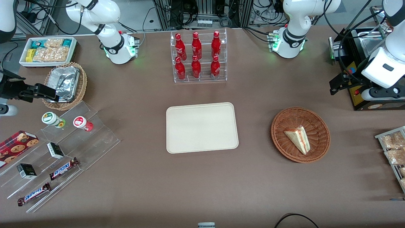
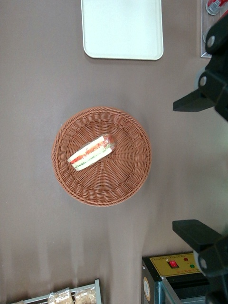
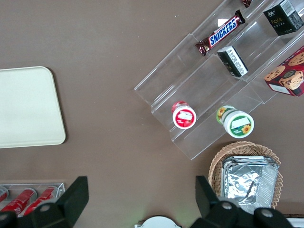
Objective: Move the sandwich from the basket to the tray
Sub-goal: 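Move the left gripper down over the wrapped sandwich in the wicker basket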
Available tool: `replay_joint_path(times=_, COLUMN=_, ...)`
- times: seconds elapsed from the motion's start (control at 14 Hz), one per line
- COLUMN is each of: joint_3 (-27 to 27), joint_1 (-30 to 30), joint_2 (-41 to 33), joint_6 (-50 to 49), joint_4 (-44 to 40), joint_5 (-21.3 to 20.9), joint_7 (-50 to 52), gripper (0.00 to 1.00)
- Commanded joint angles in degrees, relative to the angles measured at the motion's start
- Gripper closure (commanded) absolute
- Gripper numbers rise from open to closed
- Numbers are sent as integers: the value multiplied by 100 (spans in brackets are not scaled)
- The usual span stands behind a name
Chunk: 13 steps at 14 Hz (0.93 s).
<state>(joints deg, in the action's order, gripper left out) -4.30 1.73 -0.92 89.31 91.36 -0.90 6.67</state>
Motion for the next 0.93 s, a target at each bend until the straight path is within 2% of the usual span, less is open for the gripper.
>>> replay_joint_path(times=0.0, joint_3=70, joint_1=64, joint_2=30, joint_6=-10, joint_4=-75, joint_5=29, joint_7=-105, gripper=0)
replay_joint_path(times=0.5, joint_3=70, joint_1=20, joint_2=275, joint_6=104, joint_4=135, joint_5=-6, joint_7=18, gripper=0)
replay_joint_path(times=0.64, joint_3=70, joint_1=20, joint_2=399, joint_6=515, joint_4=468, joint_5=-6, joint_7=412, gripper=0)
replay_joint_path(times=0.86, joint_3=61, joint_1=29, joint_2=373, joint_6=1788, joint_4=1522, joint_5=-15, joint_7=1115, gripper=0)
